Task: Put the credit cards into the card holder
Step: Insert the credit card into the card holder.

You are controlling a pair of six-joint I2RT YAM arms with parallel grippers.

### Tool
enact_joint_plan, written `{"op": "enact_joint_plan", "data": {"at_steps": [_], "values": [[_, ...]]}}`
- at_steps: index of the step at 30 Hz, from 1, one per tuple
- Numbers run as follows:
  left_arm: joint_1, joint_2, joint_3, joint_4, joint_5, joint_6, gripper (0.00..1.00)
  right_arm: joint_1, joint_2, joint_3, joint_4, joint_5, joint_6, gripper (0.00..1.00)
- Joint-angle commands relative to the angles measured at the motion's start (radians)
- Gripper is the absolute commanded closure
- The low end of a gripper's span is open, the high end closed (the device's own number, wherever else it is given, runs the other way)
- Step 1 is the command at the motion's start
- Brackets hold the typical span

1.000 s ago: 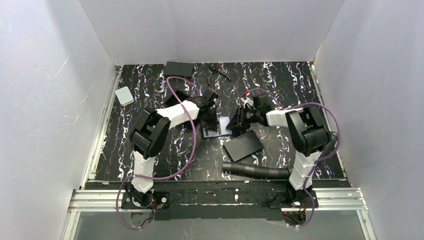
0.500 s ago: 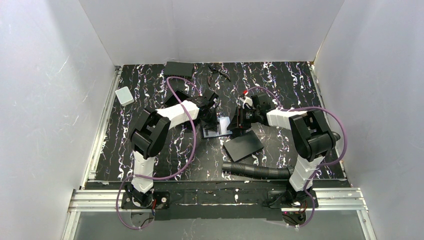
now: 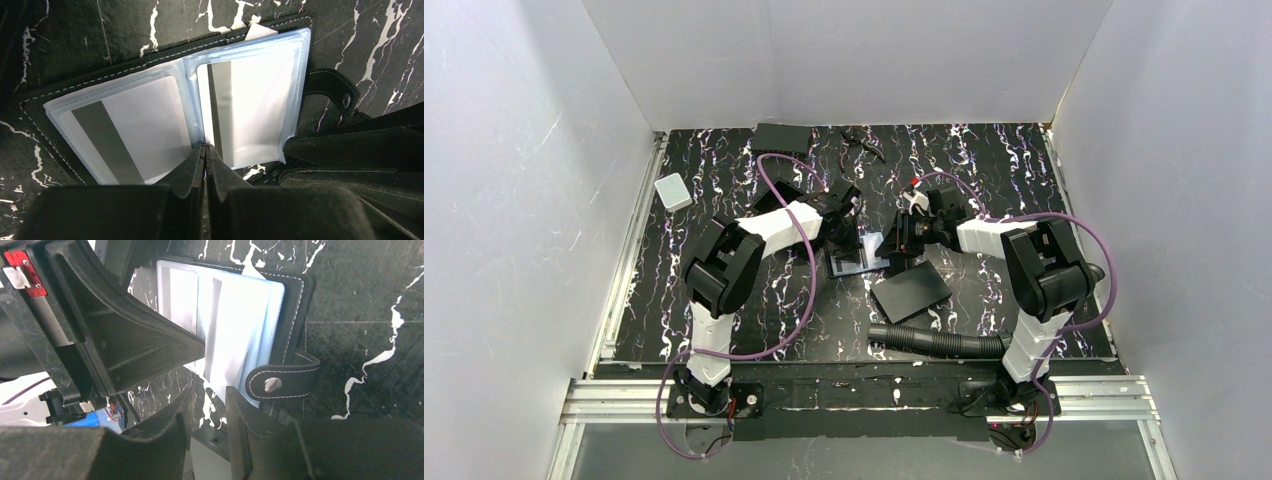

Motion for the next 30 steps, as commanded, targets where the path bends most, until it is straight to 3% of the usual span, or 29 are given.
{"op": "enact_joint_plan", "data": {"at_steps": [1,15,19,21,30], "values": [[-0.001,0.025,-0.024,-0.016,-0.009,0.007,1.0,0.005,0.022,-0.015,0.108,-0.021,0.055,0.62],[0.0,0.008,-0.026,-0.022,-0.007,0.013,1.0,-0.018,-0.008,-0.025,0.023,0.036,-0.016,0.61],[0.0,-0.043,-0.029,-0.015,-0.006,0.013,0.82,-0.036,0.006,-0.015,0.002,0.018,-0.037,0.61],[0.002,-0.065,-0.029,0.001,0.013,0.013,0.79,-0.036,0.016,-0.008,-0.002,0.012,-0.043,0.61],[0.009,-0.027,-0.041,0.121,0.156,-0.066,0.87,-0.035,0.036,-0.022,0.045,-0.009,-0.014,0.62]]}}
